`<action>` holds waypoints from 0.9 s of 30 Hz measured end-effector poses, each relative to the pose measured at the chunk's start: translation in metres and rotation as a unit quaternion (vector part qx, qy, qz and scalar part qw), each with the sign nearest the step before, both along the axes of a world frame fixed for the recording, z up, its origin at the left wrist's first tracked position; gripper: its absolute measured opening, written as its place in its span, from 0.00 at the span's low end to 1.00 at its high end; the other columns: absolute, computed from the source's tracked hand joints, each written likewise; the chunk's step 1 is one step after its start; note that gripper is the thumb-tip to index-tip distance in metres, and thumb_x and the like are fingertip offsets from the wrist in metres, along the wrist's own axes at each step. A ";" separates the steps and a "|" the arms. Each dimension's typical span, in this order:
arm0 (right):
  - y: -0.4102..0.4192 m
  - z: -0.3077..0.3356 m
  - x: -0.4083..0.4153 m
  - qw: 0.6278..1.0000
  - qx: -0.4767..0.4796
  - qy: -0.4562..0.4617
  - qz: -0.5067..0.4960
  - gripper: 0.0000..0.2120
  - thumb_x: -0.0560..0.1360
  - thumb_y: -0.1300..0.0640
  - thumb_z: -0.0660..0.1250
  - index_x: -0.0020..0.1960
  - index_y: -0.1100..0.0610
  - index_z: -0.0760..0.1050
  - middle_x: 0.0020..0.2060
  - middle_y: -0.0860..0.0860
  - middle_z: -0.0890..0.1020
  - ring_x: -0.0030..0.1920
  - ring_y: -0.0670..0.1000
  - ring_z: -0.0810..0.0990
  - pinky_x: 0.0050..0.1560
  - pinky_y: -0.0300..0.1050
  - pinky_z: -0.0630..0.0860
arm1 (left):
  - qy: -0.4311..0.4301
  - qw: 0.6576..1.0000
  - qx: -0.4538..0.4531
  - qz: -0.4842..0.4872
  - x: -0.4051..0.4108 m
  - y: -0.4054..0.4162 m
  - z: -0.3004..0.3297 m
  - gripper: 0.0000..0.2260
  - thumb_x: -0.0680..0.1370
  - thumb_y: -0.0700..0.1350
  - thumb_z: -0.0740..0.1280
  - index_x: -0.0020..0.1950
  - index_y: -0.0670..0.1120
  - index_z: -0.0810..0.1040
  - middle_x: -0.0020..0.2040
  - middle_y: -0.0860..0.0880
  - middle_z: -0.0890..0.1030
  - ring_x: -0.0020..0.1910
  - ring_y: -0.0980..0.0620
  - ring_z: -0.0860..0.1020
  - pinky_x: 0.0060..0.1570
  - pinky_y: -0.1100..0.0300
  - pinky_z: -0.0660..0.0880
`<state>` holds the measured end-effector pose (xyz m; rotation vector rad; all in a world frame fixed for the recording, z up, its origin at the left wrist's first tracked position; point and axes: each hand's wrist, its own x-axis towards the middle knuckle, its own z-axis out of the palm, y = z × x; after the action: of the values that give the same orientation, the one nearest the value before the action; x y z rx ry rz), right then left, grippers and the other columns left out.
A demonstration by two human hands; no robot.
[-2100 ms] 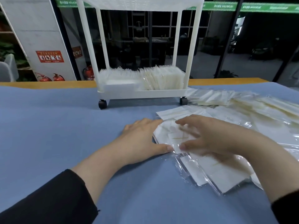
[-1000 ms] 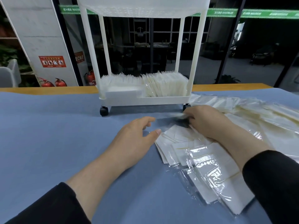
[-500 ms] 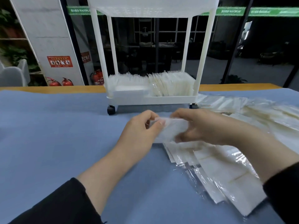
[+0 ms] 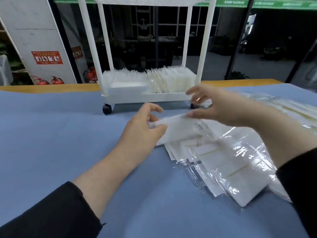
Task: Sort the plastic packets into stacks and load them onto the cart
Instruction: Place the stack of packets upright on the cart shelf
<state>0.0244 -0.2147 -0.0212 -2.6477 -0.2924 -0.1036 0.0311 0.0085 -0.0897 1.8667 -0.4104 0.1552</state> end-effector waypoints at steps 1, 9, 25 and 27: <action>-0.004 0.008 -0.004 1.000 0.003 -0.029 -0.011 0.29 0.68 0.33 0.69 0.66 0.39 0.69 0.56 0.37 0.78 0.55 0.37 0.77 0.58 0.45 0.76 | 0.013 1.000 -0.002 -0.006 -0.002 0.000 0.002 0.12 0.79 0.43 0.71 0.60 0.53 0.76 0.46 0.52 0.78 0.31 0.60 0.72 0.30 0.70 0.69; -0.048 0.020 -0.082 0.983 -0.173 0.065 0.020 0.27 0.70 0.31 0.65 0.68 0.30 0.67 0.62 0.26 0.72 0.62 0.29 0.71 0.65 0.38 0.71 | -0.024 0.990 0.139 -0.005 -0.003 0.004 0.002 0.06 0.78 0.39 0.66 0.48 0.50 0.78 0.36 0.52 0.78 0.29 0.60 0.70 0.27 0.68 0.65; -0.060 -0.031 -0.111 0.951 -0.293 0.011 0.097 0.34 0.78 0.43 0.65 0.80 0.42 0.54 0.77 0.38 0.60 0.76 0.42 0.57 0.74 0.37 0.51 | -0.060 0.992 0.104 -0.024 -0.014 0.004 0.005 0.09 0.79 0.41 0.67 0.55 0.54 0.77 0.46 0.52 0.82 0.31 0.59 0.72 0.30 0.67 0.68; -0.059 -0.032 -0.104 0.957 -0.276 0.016 0.092 0.37 0.76 0.42 0.66 0.80 0.41 0.52 0.78 0.38 0.58 0.77 0.42 0.55 0.75 0.37 0.50 | -0.060 0.993 0.102 -0.025 -0.014 0.003 0.006 0.10 0.80 0.39 0.66 0.56 0.54 0.77 0.44 0.53 0.81 0.30 0.61 0.72 0.28 0.69 0.67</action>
<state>-0.0798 -0.2737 -0.0528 -3.1484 -0.6332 0.0988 0.0172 0.0120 -0.0839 2.0512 -0.5734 0.1986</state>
